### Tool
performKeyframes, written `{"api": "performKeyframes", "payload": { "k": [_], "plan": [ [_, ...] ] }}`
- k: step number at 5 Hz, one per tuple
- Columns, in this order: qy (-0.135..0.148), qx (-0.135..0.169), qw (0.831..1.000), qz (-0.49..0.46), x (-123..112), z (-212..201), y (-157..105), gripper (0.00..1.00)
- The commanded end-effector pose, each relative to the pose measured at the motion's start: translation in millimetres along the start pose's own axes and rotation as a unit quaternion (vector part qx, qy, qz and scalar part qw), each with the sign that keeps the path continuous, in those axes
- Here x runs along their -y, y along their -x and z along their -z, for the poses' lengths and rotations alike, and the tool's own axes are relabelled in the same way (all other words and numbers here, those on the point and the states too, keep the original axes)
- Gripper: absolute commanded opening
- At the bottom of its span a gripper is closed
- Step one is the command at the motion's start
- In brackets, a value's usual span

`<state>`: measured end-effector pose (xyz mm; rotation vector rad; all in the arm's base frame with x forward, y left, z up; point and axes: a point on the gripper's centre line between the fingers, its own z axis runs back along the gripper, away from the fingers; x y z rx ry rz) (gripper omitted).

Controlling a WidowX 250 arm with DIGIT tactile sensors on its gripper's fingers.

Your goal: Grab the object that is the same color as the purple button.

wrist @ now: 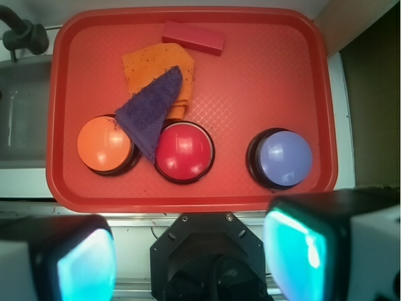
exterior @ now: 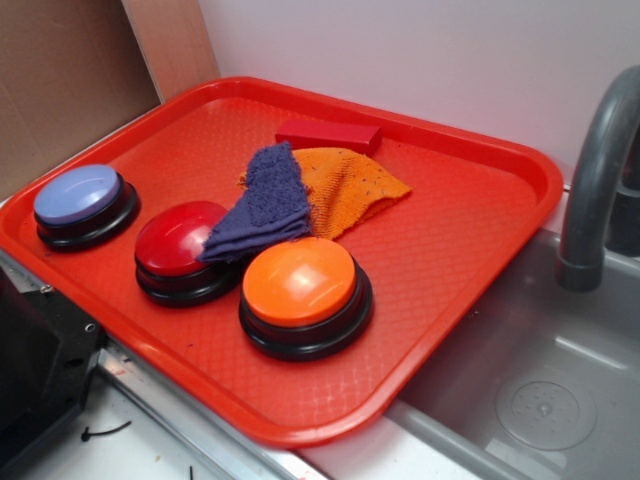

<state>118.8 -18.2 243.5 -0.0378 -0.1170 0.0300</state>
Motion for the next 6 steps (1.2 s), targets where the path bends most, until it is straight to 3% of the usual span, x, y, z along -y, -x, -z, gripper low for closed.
{"api": "performKeyframes", "payload": {
  "k": [1,2,4,5,6],
  "plan": [
    [0.000,0.000,1.000,0.000,0,0,0,1.00],
    [0.010,0.035,0.996,-0.082,2,14,-12,1.00],
    [0.003,0.073,0.969,-0.237,0,49,-41,1.00],
    [-0.001,0.085,0.944,-0.319,1,84,-68,1.00],
    [0.032,0.070,0.937,-0.339,8,112,-85,1.00]
  ]
}}
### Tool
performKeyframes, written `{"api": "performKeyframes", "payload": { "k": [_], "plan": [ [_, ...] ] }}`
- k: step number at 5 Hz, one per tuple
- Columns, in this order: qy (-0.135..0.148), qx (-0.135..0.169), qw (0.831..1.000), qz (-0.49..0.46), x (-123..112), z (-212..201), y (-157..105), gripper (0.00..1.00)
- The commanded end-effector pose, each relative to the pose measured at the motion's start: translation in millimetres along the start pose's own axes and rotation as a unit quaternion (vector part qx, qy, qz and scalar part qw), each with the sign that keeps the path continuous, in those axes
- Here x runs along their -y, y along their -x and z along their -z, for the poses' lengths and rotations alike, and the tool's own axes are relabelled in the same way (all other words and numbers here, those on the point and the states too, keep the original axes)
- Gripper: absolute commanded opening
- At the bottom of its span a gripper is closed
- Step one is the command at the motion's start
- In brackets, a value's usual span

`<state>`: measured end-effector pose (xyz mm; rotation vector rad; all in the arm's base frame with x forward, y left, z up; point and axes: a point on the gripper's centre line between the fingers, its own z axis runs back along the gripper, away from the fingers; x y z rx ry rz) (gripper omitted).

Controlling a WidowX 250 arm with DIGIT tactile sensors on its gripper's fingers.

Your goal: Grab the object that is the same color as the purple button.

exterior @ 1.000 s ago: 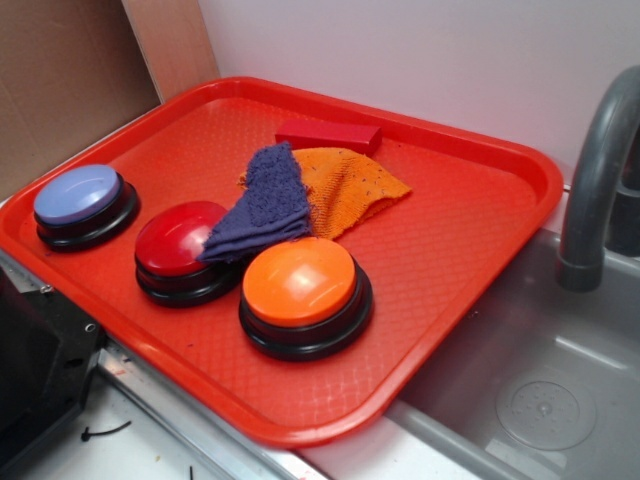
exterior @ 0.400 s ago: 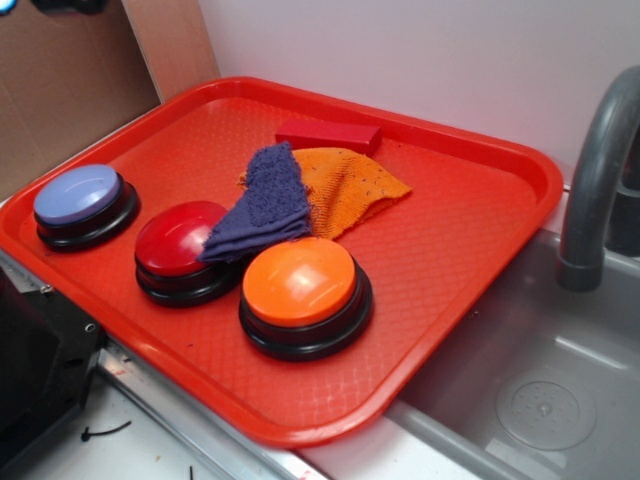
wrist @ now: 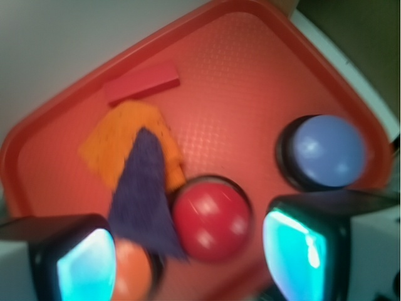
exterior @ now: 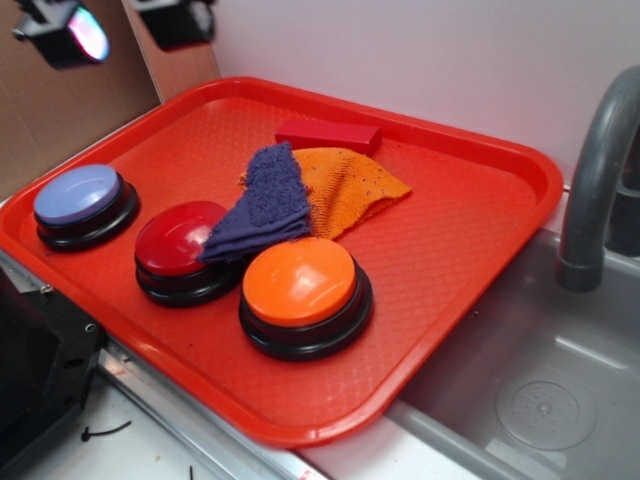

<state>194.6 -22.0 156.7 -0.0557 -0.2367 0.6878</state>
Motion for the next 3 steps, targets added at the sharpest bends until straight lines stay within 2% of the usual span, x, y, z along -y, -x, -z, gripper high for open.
{"api": "performKeyframes", "payload": {
  "k": [1,3],
  "plan": [
    [0.002,-0.013,0.999,-0.030,30,58,-15,1.00],
    [-0.037,-0.010,0.999,-0.016,39,100,-7,1.00]
  ]
}}
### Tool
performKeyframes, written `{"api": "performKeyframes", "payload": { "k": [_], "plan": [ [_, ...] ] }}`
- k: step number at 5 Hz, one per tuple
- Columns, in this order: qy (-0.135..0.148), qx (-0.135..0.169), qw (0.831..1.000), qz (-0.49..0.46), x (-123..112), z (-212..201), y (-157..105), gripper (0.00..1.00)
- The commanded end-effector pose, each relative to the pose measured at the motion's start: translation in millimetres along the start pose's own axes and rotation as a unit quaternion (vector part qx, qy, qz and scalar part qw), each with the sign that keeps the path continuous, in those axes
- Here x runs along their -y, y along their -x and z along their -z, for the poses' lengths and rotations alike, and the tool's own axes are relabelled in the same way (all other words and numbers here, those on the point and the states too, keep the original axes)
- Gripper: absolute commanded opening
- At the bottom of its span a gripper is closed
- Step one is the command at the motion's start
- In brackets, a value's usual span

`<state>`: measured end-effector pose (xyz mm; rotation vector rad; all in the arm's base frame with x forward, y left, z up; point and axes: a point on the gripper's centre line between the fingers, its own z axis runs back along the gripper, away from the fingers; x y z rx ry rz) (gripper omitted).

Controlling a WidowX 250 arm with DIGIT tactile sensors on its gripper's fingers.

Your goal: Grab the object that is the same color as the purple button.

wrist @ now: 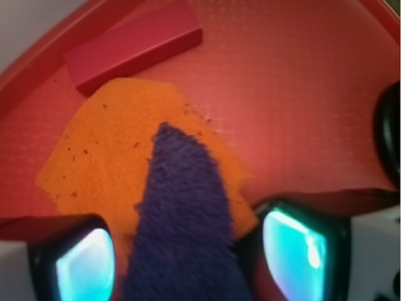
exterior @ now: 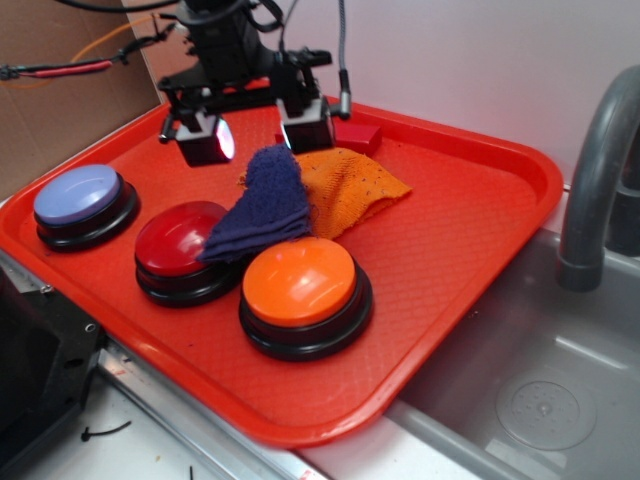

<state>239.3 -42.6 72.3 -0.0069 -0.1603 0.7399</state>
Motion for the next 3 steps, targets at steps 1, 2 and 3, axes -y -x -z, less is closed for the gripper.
{"api": "performKeyframes", "payload": {
  "k": [1,2,3],
  "plan": [
    [-0.004,0.009,1.000,0.014,8.5,19.2,-3.9,1.00],
    [-0.004,-0.009,1.000,0.005,1.8,21.9,-9.9,1.00],
    [-0.005,-0.005,1.000,0.000,0.5,23.1,-9.2,0.97]
  ]
}}
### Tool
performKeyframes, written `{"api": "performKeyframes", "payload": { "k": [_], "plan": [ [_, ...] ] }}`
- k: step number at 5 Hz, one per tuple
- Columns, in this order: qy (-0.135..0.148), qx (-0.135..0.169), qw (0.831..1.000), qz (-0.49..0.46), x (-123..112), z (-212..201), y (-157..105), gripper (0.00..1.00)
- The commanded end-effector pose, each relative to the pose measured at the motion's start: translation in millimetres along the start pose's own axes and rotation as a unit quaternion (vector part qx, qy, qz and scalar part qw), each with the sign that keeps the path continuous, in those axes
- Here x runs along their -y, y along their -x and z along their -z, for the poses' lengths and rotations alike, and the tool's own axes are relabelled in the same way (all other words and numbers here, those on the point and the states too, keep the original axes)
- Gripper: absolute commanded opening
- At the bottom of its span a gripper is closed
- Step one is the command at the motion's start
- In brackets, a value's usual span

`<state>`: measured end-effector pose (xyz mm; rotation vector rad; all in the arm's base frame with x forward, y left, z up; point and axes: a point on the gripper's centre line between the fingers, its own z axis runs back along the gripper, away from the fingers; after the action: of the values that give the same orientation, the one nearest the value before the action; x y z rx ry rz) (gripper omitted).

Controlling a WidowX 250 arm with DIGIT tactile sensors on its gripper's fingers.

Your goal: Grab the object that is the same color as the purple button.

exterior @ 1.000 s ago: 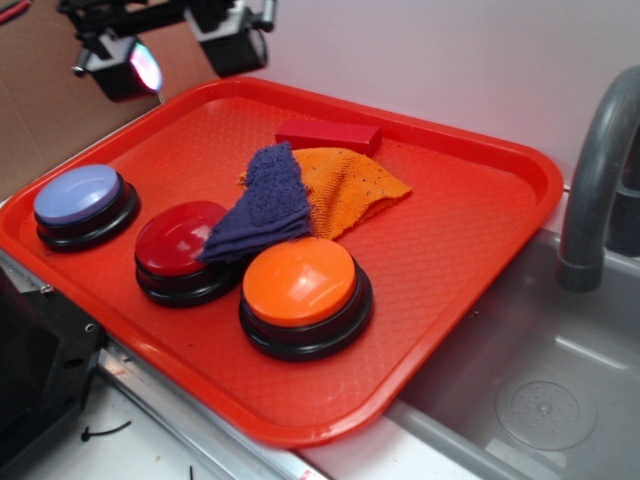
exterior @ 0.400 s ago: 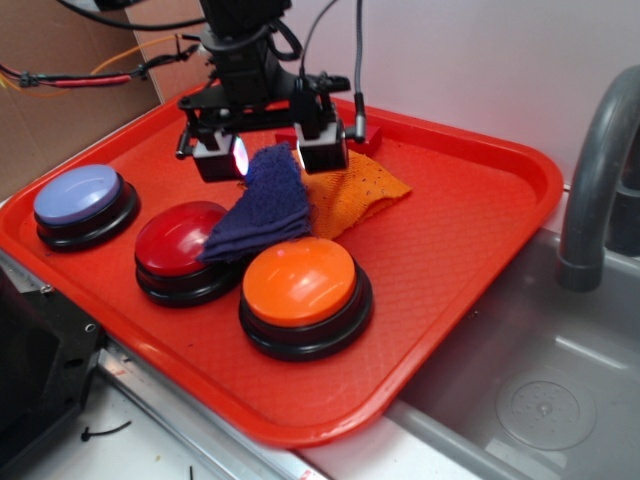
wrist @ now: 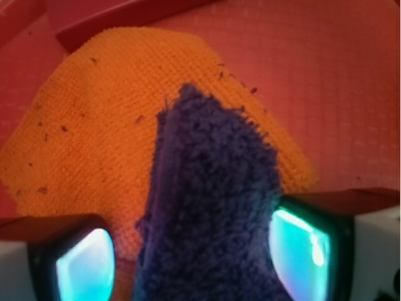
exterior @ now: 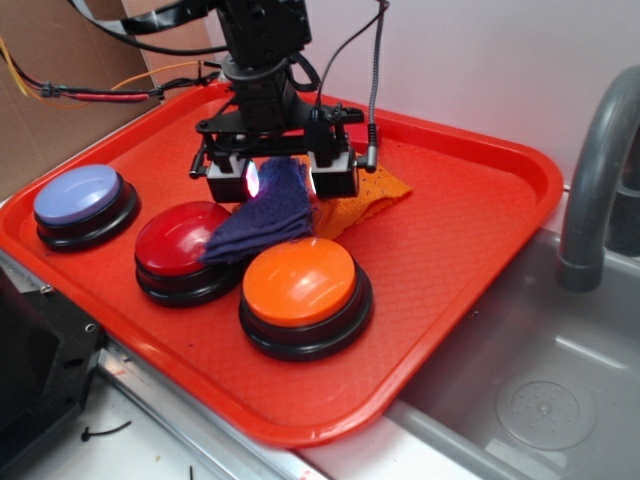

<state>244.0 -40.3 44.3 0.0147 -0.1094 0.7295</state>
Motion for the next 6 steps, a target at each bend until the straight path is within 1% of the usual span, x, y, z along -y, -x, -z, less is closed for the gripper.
{"api": "performKeyframes", "payload": {
  "k": [1,2,3,4,5,6],
  "plan": [
    [0.020,0.021,1.000,-0.002,-1,-10,-7,0.07],
    [0.021,0.027,0.999,-0.004,-1,-13,-8,0.05],
    [0.020,0.029,0.999,0.008,1,-17,-8,0.05],
    [0.039,0.025,0.998,0.035,-1,-47,-16,0.01],
    [0.076,0.038,0.994,0.074,-5,-86,-33,0.00],
    [0.093,0.057,0.989,0.103,-14,-127,-53,0.00]
  ]
}}
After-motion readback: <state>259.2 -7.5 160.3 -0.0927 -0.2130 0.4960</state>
